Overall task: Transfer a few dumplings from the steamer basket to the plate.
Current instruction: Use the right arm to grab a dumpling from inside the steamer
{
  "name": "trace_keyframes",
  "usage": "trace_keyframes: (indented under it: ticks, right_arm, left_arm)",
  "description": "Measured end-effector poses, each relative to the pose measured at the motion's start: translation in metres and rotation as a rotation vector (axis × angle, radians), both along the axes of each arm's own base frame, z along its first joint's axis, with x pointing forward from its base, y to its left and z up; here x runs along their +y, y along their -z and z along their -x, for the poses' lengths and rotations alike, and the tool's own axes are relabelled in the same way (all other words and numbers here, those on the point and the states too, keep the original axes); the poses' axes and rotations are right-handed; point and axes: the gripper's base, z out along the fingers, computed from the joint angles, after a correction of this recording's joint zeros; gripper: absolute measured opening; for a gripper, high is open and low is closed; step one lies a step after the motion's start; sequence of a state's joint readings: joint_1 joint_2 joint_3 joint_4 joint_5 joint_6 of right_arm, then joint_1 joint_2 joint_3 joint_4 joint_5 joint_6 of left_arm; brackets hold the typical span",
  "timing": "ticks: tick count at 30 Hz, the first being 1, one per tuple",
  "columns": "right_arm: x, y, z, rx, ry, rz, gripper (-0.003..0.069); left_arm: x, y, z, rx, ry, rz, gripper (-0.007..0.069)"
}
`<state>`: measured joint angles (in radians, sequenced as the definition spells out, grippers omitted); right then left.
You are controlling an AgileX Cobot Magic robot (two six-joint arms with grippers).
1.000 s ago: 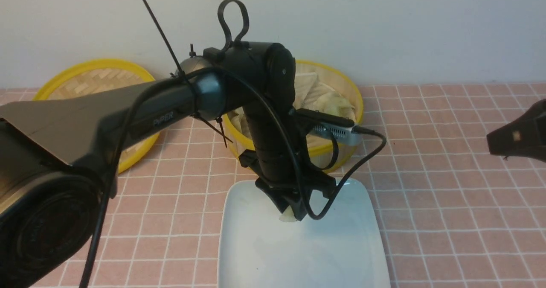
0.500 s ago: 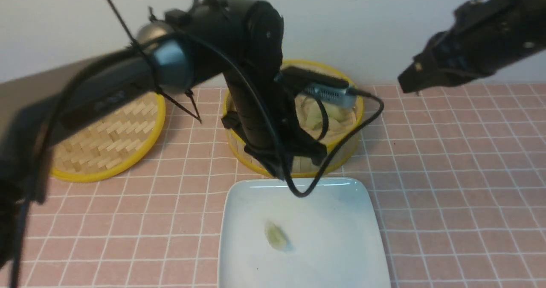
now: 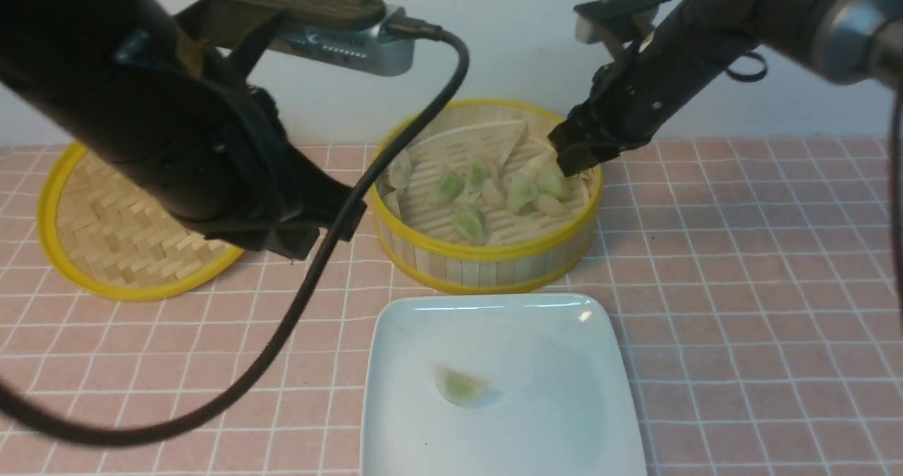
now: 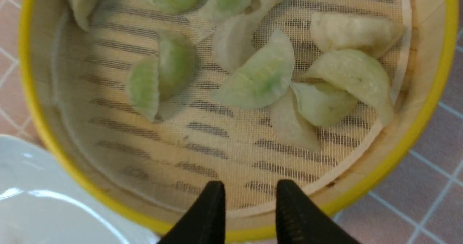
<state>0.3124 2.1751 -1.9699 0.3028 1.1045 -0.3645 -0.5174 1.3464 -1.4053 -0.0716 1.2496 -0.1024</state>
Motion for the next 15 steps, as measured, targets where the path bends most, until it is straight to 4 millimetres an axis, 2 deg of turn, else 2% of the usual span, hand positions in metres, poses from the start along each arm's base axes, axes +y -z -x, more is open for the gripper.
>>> trace_keyframes:
  ticks: [4, 7, 9, 15]
  right_arm:
    - [0.018, 0.04, -0.016, 0.016, -0.039, 0.085, 0.0307]
    - [0.029, 0.056, -0.02, 0.018, -0.04, 0.138, 0.0337]
    - [0.033, 0.063, -0.021, 0.013, -0.03, 0.169, 0.0342]
    - [0.035, 0.065, -0.029, -0.033, 0.022, 0.208, 0.0344]
  left_arm:
    - [0.01, -0.003, 0.016, -0.015, -0.004, 0.008, -0.0006]
    - [0.014, -0.009, 0.022, -0.039, -0.005, 0.016, -0.0006]
    - [0.016, -0.012, 0.025, -0.054, -0.008, 0.014, -0.0006]
    - [0.02, -0.016, 0.028, -0.08, -0.014, 0.001, -0.0006]
